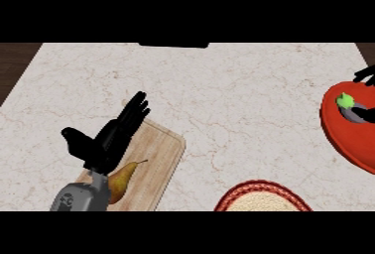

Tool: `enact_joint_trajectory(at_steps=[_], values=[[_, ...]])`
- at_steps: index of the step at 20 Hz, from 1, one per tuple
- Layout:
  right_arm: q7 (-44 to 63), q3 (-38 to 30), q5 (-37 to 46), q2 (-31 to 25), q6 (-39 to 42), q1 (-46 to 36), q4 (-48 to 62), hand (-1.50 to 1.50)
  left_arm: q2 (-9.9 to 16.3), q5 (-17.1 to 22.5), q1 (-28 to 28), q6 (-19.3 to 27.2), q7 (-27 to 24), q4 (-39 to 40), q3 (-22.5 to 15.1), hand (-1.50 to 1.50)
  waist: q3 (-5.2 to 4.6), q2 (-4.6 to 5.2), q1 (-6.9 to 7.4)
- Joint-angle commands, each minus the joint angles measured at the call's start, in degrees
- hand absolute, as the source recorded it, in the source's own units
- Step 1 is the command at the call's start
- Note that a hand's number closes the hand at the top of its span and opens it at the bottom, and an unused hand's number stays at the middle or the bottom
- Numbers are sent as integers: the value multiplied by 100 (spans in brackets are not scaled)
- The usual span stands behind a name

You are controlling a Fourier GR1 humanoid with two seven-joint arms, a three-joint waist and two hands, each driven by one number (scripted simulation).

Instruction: Pick the eggplant from the placemat and place it in the bowl

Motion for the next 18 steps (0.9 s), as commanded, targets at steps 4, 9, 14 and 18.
enact_joint_trajectory(at_steps=[4, 9, 14, 18], values=[[-1174, -870, -992, 394, 302, -424, 1176, -150, 54, 27, 331, 10, -136, -150, 120, 0, 4, -34, -118], [-1962, -2106, -2499, 425, 1034, -646, 1162, -150, 65, 65, 210, 27, -10, 13, 194, 0, 13, -63, -286], [-2630, -2674, -3332, -180, 2541, -101, 1093, -150, 96, -17, -46, 171, 166, 42, 294, 0, -4, -91, -438], [-2844, -3113, -3952, -473, 3493, 877, 838, -150, 252, 54, 479, 10, -21, -341, 343, 0, -15, -133, -474]])
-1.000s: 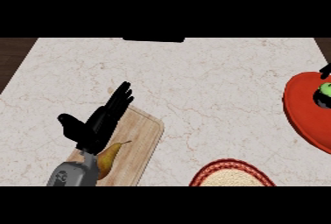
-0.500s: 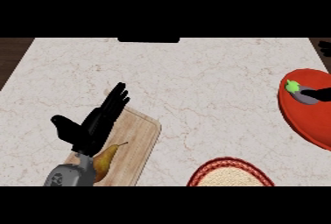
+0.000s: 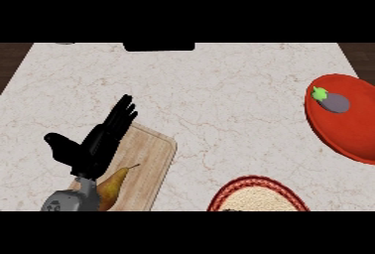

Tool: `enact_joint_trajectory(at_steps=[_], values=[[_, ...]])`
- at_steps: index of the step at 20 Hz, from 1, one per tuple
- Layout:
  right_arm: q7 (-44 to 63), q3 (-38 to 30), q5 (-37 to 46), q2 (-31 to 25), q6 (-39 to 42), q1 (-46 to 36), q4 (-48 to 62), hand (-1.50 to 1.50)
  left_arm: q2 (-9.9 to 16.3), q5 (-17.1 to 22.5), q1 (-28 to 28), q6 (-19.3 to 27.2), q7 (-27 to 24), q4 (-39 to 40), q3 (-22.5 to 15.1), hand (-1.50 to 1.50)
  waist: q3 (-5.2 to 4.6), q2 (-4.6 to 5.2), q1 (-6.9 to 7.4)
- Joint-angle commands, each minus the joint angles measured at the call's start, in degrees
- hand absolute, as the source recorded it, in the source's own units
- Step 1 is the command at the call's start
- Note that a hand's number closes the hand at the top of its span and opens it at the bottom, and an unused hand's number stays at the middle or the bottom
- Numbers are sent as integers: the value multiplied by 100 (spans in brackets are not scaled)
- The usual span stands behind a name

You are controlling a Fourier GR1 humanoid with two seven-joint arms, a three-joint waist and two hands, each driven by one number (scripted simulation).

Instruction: Pick the eggplant from the placemat and place it in the bowl

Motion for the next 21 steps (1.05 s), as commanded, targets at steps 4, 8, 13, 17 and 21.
enact_joint_trajectory(at_steps=[4, 8, 13, 17, 21], values=[[-857, -835, -1161, -612, 1836, 1600, -436, -150, -32, -24, 220, 29, -190, 28, 55, 0, -3, -47, -250], [-1040, -1109, -1663, -513, 2286, 2602, -941, -150, 41, 26, 222, 120, -140, 48, 264, 0, -3, -95, -505], [-1589, -1195, -1802, -362, 2582, 3918, -1552, 150, 34, -14, 439, 155, -278, -49, 286, 0, 15, -114, -596], [-1696, -1194, -1946, -164, 2692, 4865, -2049, 150, 99, 40, 528, 166, -204, -98, 381, 0, 21, -160, -744], [-1826, -726, -1573, 51, 2526, 5588, -2504, 150, 109, 118, 497, 113, -239, -85, 437, 0, 58, -171, -779]])
